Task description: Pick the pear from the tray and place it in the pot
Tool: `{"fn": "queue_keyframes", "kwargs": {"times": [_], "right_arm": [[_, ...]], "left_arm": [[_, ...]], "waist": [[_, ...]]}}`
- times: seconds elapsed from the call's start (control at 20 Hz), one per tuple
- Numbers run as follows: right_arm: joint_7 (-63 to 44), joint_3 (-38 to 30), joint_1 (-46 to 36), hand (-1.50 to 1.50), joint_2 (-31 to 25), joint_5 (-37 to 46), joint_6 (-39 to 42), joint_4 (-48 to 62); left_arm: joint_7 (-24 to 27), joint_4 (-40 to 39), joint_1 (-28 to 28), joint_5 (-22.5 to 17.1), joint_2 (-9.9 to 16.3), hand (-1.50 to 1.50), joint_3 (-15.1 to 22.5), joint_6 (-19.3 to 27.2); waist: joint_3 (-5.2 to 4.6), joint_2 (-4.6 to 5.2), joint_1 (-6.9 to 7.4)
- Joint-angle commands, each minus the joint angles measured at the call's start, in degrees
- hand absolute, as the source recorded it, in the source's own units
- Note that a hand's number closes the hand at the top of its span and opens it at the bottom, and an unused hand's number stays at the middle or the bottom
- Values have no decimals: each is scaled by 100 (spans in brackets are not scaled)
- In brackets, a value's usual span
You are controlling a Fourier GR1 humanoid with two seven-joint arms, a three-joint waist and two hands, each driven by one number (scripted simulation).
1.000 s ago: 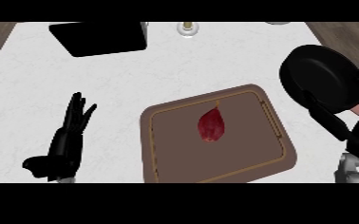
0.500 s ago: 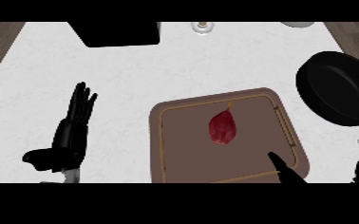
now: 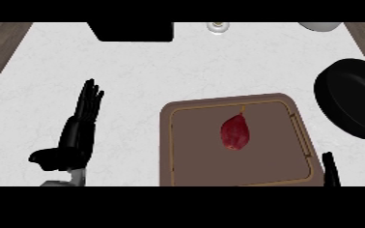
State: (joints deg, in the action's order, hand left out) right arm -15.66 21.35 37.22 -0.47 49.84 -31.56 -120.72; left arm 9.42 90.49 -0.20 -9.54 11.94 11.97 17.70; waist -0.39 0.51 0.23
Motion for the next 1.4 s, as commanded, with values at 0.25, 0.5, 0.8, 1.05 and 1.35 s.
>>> {"fn": "queue_keyframes", "kwargs": {"times": [0.25,0.5,0.8,1.05,1.35], "right_arm": [[-3587,895,-1928,-150,46,1647,1374,-188],[-4900,1204,-2835,-150,47,1748,1555,585],[-4814,1029,-3164,-150,46,1090,1626,963],[-4624,1000,-3337,-150,46,1066,1158,1611],[-4271,661,-3711,-150,46,763,754,2404]], "left_arm": [[-183,-64,-169,-47,7,0,-132,-167],[-365,70,-136,101,-165,0,2,-46],[62,-270,-167,361,-435,0,-103,-32],[-88,-245,-131,319,-404,0,-312,-290],[-332,-107,-260,419,-444,0,-462,-366]], "waist": [[31,-29,39],[36,-41,28],[38,-50,-20],[39,-52,-20],[39,-50,-15]]}}
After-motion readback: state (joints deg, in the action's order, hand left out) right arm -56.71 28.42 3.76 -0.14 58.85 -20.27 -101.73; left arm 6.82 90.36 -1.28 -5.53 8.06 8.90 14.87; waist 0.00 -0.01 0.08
